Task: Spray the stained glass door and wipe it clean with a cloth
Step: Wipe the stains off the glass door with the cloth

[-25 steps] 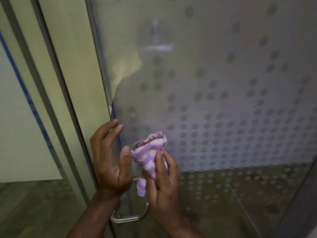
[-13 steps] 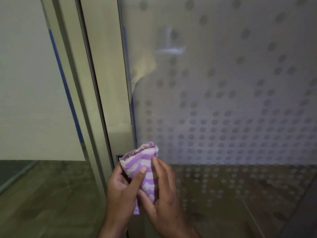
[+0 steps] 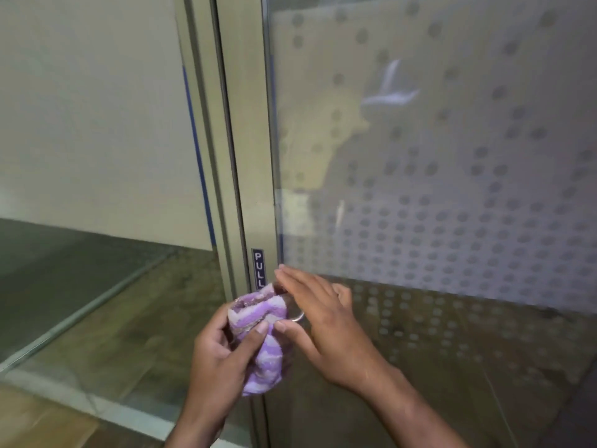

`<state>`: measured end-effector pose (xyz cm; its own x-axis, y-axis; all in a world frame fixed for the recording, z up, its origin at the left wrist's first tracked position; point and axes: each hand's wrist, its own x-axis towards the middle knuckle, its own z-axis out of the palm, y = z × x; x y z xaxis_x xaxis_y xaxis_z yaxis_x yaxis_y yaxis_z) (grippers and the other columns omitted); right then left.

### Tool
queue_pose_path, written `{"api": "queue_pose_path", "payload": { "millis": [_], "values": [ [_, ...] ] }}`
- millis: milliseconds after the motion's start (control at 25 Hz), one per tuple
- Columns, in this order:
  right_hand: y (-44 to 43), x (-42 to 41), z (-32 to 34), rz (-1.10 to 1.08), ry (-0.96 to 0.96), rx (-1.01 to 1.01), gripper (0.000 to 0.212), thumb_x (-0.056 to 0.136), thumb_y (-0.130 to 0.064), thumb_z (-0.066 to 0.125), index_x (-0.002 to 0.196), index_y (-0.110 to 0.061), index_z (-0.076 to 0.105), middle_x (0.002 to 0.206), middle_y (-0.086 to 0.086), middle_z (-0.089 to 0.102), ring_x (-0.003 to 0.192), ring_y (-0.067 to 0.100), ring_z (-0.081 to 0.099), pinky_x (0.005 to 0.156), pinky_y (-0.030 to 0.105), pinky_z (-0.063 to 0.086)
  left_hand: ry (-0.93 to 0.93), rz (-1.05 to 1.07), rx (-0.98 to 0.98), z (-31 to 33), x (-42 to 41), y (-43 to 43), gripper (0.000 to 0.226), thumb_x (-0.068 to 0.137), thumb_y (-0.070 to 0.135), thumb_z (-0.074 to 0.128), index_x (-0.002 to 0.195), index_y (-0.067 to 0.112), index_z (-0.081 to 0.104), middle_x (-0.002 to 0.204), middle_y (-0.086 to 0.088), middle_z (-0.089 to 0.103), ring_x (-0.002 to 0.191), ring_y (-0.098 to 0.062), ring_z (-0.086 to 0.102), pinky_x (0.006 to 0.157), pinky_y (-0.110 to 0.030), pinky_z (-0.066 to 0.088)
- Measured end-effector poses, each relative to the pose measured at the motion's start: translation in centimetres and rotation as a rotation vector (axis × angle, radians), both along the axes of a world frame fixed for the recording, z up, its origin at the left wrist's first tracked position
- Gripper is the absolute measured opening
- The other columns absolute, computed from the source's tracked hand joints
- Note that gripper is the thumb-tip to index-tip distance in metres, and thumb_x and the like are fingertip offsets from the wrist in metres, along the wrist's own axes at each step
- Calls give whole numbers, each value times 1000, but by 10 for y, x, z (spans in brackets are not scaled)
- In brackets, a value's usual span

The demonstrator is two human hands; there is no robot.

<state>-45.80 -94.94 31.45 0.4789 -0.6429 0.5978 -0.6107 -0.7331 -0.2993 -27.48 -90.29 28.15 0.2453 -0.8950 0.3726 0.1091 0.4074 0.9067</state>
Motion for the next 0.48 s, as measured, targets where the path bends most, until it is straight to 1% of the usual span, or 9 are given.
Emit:
{"api": "queue_pose_path", "payload": {
  "millis": [120,160,200,280,320,360,440,480],
  "values": [
    [35,-6,2,94,120,-24,64,102,-53,52,161,-37,33,169,-20,30,154,5,28,111,43,28,-68,26,25,-6,-7,57,40,83,6,76,123,6,74,113,-12,84,100,-17,81,85,-23,64],
    [48,-6,3,139,150,-19,63,101,-54,54,159,-37,36,167,-20,34,154,6,30,110,43,27,-87,58,43,-10,-6,79,39,83,6,78,122,6,74,112,-13,84,100,-17,80,85,-23,64],
    [61,-5,3,182,174,-12,60,99,-57,56,155,-38,43,161,-20,43,152,7,33,108,44,27,-104,88,60,-15,-3,100,37,85,5,81,121,8,76,113,-13,84,101,-17,80,87,-24,64],
    [88,3,1,254,218,5,50,95,-61,60,139,-38,59,136,-20,61,140,7,43,103,46,29,-151,117,85,-24,9,144,37,86,9,88,121,15,78,119,-11,83,108,-20,79,95,-30,63],
    [101,7,0,285,229,13,44,94,-63,61,130,-38,64,123,-20,65,132,6,45,101,46,28,-175,141,104,-28,13,165,40,85,11,88,122,18,78,121,-11,82,112,-21,78,98,-33,63],
    [118,15,-3,323,223,21,39,93,-63,61,123,-37,67,113,-19,66,124,7,47,99,45,27,-187,172,122,-31,17,190,41,85,10,89,124,17,78,123,-11,82,113,-23,78,99,-33,63],
    [149,31,-10,400,187,40,34,93,-62,62,113,-35,69,105,-18,66,115,7,48,96,43,24,-155,230,156,-42,25,239,45,85,2,83,129,11,73,122,-12,82,111,-22,79,95,-29,63],
    [166,41,-13,439,178,46,33,92,-61,62,111,-34,69,103,-18,67,113,8,49,95,42,24,-120,260,181,-49,28,264,50,85,0,84,132,10,70,122,-12,82,110,-21,79,93,-27,63]
  ]
}}
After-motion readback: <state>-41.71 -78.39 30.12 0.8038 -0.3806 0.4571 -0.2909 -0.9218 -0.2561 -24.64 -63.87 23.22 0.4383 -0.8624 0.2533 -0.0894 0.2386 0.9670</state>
